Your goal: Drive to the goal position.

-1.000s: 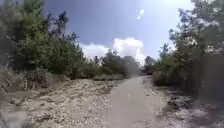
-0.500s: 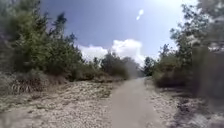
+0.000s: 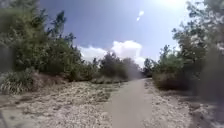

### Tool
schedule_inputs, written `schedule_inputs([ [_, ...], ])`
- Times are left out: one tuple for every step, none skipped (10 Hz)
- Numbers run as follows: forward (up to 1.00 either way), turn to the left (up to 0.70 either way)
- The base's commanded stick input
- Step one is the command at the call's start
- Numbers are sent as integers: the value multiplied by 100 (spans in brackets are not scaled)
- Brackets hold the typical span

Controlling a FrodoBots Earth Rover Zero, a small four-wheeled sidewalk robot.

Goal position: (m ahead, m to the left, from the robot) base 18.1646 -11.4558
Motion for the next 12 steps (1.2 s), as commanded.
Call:
schedule_inputs([
  [60,1],
  [60,1],
  [60,1],
  [60,1],
  [60,1],
  [60,1],
  [60,1],
  [60,1],
  [60,1],
  [60,1],
  [60,1],
  [60,1],
])
